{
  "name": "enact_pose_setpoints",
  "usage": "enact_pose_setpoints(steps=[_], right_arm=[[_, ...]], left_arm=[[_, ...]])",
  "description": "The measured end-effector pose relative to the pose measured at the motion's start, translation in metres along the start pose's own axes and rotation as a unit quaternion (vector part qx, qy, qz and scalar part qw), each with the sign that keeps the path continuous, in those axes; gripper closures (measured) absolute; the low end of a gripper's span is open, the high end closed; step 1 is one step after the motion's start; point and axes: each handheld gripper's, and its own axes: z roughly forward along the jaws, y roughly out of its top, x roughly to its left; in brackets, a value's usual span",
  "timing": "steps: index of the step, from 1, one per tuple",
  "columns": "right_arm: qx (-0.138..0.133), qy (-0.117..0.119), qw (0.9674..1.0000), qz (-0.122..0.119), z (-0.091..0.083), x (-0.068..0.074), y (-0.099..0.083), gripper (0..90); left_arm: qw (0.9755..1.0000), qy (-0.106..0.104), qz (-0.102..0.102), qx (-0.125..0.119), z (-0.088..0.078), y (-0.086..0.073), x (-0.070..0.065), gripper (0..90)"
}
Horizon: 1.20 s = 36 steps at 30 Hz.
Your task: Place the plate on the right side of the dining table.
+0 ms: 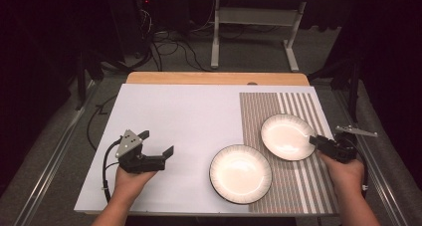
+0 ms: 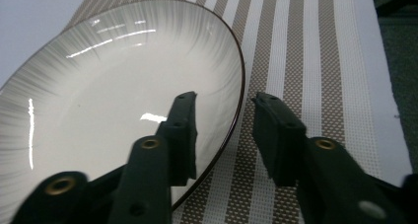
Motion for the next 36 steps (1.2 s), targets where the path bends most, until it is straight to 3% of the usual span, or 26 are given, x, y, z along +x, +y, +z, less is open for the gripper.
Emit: enact_pose_setpoints(steps=[2, 4, 6, 7, 8, 10, 12, 14, 16, 17, 18, 20, 23, 24, 26, 28, 31, 32, 36], right_arm=[[-0.019, 0.002, 0.9997, -0.016, -0.006, 0.001, 0.001, 52.9], [-0.025, 0.0, 0.9995, -0.022, -0.008, 0.002, 0.001, 51.2], [-0.054, 0.001, 0.9975, -0.045, -0.017, 0.011, 0.002, 44.0], [-0.054, 0.001, 0.9975, -0.045, -0.017, 0.011, 0.002, 44.0], [-0.074, 0.005, 0.9955, -0.059, -0.023, 0.017, 0.002, 39.3], [-0.079, 0.009, 0.9949, -0.062, -0.025, 0.02, 0.002, 37.7], [-0.09, 0.021, 0.9924, -0.08, -0.031, 0.033, 0.003, 29.9], [-0.094, 0.025, 0.9915, -0.086, -0.033, 0.038, 0.002, 27.8], [-0.108, 0.044, 0.9869, -0.111, -0.039, 0.055, 0.003, 20.3], [-0.108, 0.044, 0.9869, -0.111, -0.039, 0.055, 0.003, 20.3], [-0.124, 0.058, 0.9824, -0.127, -0.042, 0.07, 0.003, 16.4], [-0.129, 0.066, 0.9804, -0.133, -0.043, 0.075, 0.003, 15.4], [-0.132, 0.094, 0.9756, -0.148, -0.046, 0.098, 0.003, 9.4], [-0.133, 0.106, 0.9725, -0.16, -0.046, 0.113, 0.003, 5.8], [-0.133, 0.111, 0.9716, -0.162, -0.046, 0.118, 0.002, 4.3], [-0.137, 0.125, 0.9675, -0.172, -0.047, 0.14, 0.0, 0.7], [-0.141, 0.13, 0.9648, -0.18, -0.047, 0.149, -0.001, 0.7], [-0.152, 0.132, 0.9619, -0.185, -0.048, 0.157, -0.006, 0.7], [-0.159, 0.133, 0.9606, -0.185, -0.048, 0.159, -0.017, 0.7]], left_arm=[[1.0, 0.001, 0.0, 0.001, 0.001, 0.0, 0.0, 0.1], [1.0, 0.0, 0.0, 0.001, 0.001, 0.0, 0.0, 0.1], [1.0, 0.001, 0.001, 0.001, 0.0, 0.0, 0.0, 0.1], [1.0, 0.001, 0.0, 0.001, 0.0, 0.001, 0.0, 0.1], [1.0, 0.003, 0.002, 0.002, 0.0, 0.001, 0.001, 0.1], [1.0, 0.004, 0.002, 0.001, -0.001, 0.001, 0.002, 0.1], [1.0, 0.007, 0.005, 0.001, -0.003, 0.001, 0.003, 0.1], [0.9999, 0.008, 0.007, 0.001, -0.004, 0.001, 0.004, 0.1], [0.9999, 0.009, 0.007, 0.0, -0.005, 0.001, 0.004, 0.1], [0.9999, 0.009, 0.007, -0.001, -0.006, 0.001, 0.005, 0.1], [0.9999, 0.009, 0.007, -0.001, -0.006, 0.001, 0.005, 0.1], [0.9999, 0.01, 0.007, -0.002, -0.008, 0.001, 0.005, 0.1], [0.9999, 0.008, 0.011, -0.001, -0.009, 0.0, 0.004, 0.1], [0.9999, 0.008, 0.012, -0.001, -0.009, 0.0, 0.003, 0.1], [0.9998, 0.007, 0.019, 0.0, -0.01, 0.0, 0.001, 0.1], [0.9997, 0.004, 0.025, 0.0, -0.011, -0.001, -0.001, 0.1], [0.9997, 0.0, 0.024, 0.0, -0.012, -0.002, -0.003, 0.1], [0.9996, 0.0, 0.028, -0.005, -0.014, -0.002, -0.005, 0.1], [0.9994, -0.005, 0.03, -0.014, -0.018, -0.002, -0.009, 0.1]])
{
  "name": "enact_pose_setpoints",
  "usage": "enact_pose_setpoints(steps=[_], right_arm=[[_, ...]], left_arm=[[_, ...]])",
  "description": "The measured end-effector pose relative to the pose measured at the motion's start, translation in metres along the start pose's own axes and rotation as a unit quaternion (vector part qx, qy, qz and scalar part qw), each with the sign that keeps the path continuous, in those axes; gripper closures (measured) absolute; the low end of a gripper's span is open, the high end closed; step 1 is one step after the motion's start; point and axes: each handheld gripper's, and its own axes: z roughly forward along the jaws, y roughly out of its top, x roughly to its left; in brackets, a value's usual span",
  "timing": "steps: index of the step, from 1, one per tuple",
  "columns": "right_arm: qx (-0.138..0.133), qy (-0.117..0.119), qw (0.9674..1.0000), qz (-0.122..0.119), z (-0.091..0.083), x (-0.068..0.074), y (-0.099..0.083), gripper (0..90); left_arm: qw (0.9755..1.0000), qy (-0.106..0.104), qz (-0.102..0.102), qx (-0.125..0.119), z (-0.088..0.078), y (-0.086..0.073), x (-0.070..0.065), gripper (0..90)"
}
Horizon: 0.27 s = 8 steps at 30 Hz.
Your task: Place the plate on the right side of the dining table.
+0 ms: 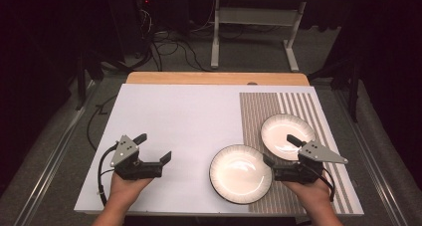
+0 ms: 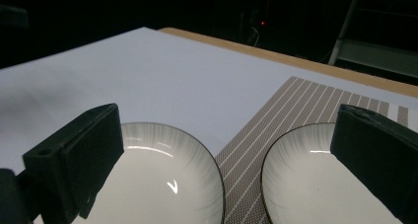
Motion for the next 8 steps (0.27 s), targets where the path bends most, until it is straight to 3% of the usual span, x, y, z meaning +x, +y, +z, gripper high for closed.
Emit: enact_pose_setpoints(steps=[3, 8], right_arm=[[0.0, -0.004, 1.0, -0.009, -0.0016, -0.0001, -0.0005, 0.7], [-0.011, -0.01, 0.9999, 0.001, -0.0056, -0.0051, 0.0001, 0.7]], left_arm=[[1.0, 0.0, -0.001, -0.004, -0.0011, 0.0007, -0.0011, 0.1], [0.9999, 0.001, -0.007, -0.012, -0.0021, 0.0021, -0.0012, 0.1]])
